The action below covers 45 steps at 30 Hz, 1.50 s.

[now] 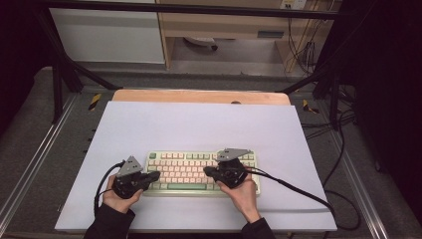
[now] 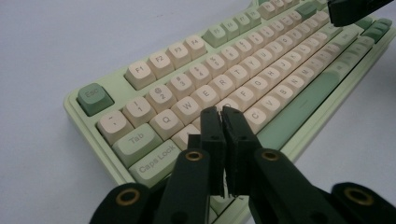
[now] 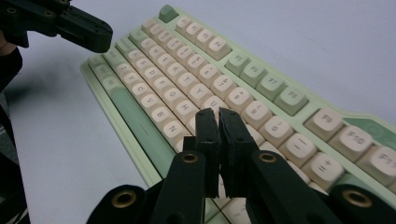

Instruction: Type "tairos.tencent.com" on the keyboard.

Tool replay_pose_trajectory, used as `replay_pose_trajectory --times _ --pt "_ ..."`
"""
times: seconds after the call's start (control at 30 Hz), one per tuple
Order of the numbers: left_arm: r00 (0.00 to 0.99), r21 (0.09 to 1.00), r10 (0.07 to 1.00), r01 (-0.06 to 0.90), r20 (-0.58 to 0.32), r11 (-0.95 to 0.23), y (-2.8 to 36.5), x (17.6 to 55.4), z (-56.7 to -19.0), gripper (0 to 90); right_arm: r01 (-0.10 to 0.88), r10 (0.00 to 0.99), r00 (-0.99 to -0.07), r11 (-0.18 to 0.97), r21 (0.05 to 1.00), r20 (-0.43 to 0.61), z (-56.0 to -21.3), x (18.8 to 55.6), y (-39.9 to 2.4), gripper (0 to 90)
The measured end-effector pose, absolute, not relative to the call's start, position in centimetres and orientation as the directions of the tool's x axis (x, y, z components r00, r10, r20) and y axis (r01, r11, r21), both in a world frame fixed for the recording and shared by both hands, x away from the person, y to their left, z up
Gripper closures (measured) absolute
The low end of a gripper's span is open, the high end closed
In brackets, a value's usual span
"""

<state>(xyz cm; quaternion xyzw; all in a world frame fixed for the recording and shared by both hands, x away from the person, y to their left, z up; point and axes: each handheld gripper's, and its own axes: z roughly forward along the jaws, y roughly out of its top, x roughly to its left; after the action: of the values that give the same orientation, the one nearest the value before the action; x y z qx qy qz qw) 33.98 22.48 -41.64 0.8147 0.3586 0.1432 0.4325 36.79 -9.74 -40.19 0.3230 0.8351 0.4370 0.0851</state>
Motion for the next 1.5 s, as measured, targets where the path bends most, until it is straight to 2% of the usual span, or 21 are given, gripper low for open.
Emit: replay_pose_trajectory --times 0.1,0.23,0.4,0.47,0.57,0.77,0.97,1.17,1.5 --pt "0.705 0.801 0.705 0.467 -0.081 -0.375 22.7 34.1 -41.5 80.2 0.472 0.622 -0.768 0.391 0.790 0.151 -40.0 36.9 -10.9 79.5" --pt "0.709 0.794 0.702 0.464 -0.066 -0.394 22.9 34.3 -41.5 63.8 0.473 0.637 -0.758 0.388 0.791 0.141 -39.8 36.9 -12.4 67.1" --pt "0.706 0.775 0.707 0.469 -0.040 -0.424 23.4 34.6 -41.6 43.8 0.483 0.673 -0.726 0.358 0.799 0.137 -39.8 36.8 -14.9 44.4" --pt "0.705 0.772 0.708 0.474 -0.043 -0.425 23.7 34.6 -41.6 38.9 0.486 0.685 -0.716 0.354 0.799 0.132 -40.0 36.8 -16.0 34.2" --pt "0.703 0.766 0.709 0.485 -0.054 -0.422 24.2 34.5 -41.8 31.3 0.485 0.709 -0.698 0.360 0.797 0.105 -40.3 36.6 -17.5 24.0" --pt "0.706 0.755 0.707 0.491 -0.053 -0.434 25.3 34.2 -42.2 17.0 0.517 0.721 -0.680 0.343 0.784 0.132 -41.0 36.3 -20.1 8.0" --pt "0.705 0.753 0.708 0.488 -0.042 -0.441 26.2 33.8 -42.5 6.0 0.525 0.733 -0.668 0.340 0.780 0.130 -41.9 35.6 -22.1 4.5" --pt "0.701 0.751 0.712 0.494 -0.045 -0.438 27.0 33.4 -43.3 4.6 0.553 0.741 -0.654 0.328 0.766 0.155 -43.0 34.9 -23.8 0.4" --pt "0.703 0.753 0.709 0.490 -0.043 -0.440 27.4 33.2 -43.7 4.7 0.547 0.733 -0.662 0.330 0.769 0.157 -43.7 34.0 -24.9 0.3"
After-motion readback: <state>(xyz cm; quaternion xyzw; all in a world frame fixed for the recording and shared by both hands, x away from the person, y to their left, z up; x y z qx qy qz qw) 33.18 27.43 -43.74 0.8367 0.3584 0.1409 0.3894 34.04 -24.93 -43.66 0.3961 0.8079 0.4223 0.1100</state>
